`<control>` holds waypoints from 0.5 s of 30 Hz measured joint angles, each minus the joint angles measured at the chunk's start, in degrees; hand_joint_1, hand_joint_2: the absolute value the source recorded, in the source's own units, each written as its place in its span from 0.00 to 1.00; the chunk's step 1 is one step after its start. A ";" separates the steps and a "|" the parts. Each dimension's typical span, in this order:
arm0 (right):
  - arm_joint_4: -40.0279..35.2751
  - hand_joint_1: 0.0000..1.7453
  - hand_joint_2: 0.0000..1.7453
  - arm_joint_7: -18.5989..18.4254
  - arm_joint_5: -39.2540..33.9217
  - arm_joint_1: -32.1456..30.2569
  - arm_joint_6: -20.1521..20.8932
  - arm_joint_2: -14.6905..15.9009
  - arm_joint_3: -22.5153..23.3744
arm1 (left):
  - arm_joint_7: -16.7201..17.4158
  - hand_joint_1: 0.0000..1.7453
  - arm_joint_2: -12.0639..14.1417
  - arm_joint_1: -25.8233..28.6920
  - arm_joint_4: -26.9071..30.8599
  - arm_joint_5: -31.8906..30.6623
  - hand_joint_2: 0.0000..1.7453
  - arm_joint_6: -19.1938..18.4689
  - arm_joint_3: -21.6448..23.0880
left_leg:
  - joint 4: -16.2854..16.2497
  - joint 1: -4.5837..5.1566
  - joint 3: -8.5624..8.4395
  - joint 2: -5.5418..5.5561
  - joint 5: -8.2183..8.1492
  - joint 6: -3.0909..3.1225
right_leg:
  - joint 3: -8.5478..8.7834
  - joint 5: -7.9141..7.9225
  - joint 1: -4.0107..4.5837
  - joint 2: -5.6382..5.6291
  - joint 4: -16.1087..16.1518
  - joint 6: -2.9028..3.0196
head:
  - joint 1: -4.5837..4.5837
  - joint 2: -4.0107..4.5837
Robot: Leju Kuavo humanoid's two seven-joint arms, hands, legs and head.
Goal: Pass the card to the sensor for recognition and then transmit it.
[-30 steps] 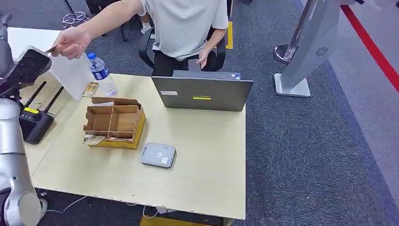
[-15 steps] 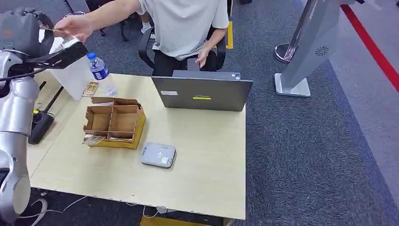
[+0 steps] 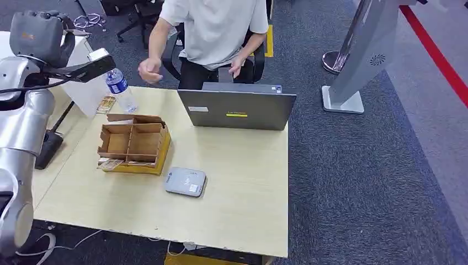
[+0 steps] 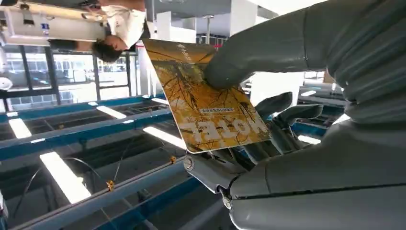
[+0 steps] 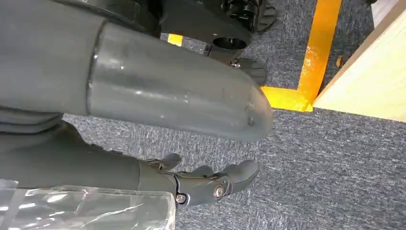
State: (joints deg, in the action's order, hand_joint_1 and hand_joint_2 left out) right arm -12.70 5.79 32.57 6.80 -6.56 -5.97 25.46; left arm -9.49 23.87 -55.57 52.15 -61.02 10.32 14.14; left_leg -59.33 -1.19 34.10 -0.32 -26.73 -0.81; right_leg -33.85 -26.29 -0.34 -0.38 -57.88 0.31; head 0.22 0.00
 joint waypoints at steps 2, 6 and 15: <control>0.00 0.00 0.00 0.37 -0.17 -0.25 -0.20 0.00 0.65 | -0.28 1.00 -0.04 3.23 4.77 1.55 1.00 0.50 0.07 | 0.00 0.00 0.00 0.00 0.00 0.00 | 0.00 0.00 -0.01 0.00 0.00 0.00 | -0.02 0.00; 0.04 0.00 0.00 1.36 -1.31 -0.98 -0.81 0.00 1.90 | -0.85 1.00 0.13 12.69 18.75 1.39 1.00 0.61 0.90 | 0.00 0.02 0.02 0.00 -0.05 0.02 | 0.01 -0.04 -0.02 0.00 0.02 -0.02 | 0.02 0.00; 0.26 0.00 0.00 2.86 -2.16 -2.24 -1.18 0.02 4.83 | -0.35 1.00 0.37 30.79 44.92 -5.05 1.00 3.06 7.11 | 0.01 0.04 0.10 0.00 -0.11 0.10 | -0.06 -0.07 -0.03 0.01 0.07 -0.07 | 0.00 0.00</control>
State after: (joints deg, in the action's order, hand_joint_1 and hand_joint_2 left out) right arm -12.44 8.66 30.40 4.55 -7.74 -5.95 30.29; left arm -9.84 24.24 -24.79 97.07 -66.08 13.38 21.25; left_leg -59.33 -1.15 34.19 -0.32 -26.85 -0.71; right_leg -33.91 -26.37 -0.37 -0.37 -57.81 0.25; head 0.22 0.00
